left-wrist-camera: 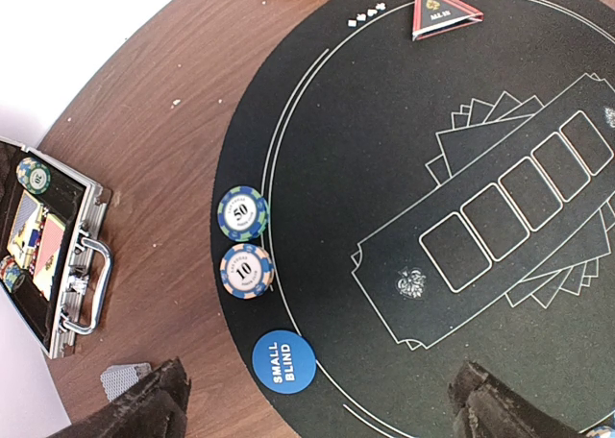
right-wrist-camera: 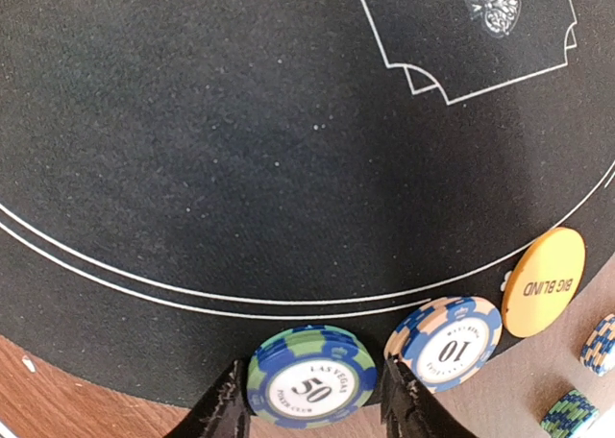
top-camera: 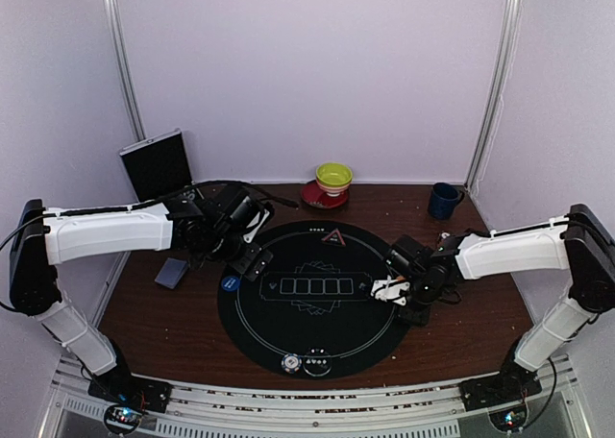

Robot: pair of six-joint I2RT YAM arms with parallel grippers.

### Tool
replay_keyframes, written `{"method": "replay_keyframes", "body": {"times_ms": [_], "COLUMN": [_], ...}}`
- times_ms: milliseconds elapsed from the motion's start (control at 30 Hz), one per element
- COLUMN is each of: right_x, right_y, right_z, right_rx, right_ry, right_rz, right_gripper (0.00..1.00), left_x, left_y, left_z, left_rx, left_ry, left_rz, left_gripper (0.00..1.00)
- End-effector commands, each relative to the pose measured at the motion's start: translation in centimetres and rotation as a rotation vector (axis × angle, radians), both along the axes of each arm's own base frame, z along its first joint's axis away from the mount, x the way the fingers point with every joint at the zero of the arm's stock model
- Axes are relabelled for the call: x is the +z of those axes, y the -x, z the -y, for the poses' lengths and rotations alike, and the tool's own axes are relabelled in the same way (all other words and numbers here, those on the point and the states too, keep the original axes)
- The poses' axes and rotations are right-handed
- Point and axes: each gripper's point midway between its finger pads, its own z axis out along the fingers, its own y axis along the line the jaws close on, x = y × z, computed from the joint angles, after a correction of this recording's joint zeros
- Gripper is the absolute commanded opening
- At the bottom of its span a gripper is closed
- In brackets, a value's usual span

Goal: Distribute texas hold em gaming equipment
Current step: Place the poker chips pile in the big blind area.

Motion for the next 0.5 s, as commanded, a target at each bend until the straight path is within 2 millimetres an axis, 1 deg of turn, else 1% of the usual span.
{"method": "replay_keyframes", "body": {"times_ms": [0,167,233,367,467], "right_x": [0.6,1.0,1.6,3.7,5.7], "right_y": [-0.1,-0.3,-0.5,-0.9,-1.0], "right_z": [0.1,0.0,-0.2,-0.7,-1.0], "right_rx": [-0.001,-0.003,-0.007,-0.012,-0.009], "right_ry": [-0.009,-0.017,-0.028,-0.078,-0.121], "right_rz": [0.036,0.047,0.061,0.102,0.131], "right_gripper": [0.5,0.5,0.5,0.5,0.51], "left_x": [0.1,0.0,0.1,-0.1,-0.2], "left_y": [-0.6,-0.6,-0.6,-0.6,-0.6], "left_z": [0.3,0.3,0.3,0.3,0.3], "left_rx": [0.001,0.0,0.002,0.0,-0.001], "left_ry": [0.013,0.012,0.012,0.007,0.007], "left_rz": [0.022,0.021,0.021,0.019,0.017], "left_gripper": [0.98,0.98,0.98,0.98,0.98]}}
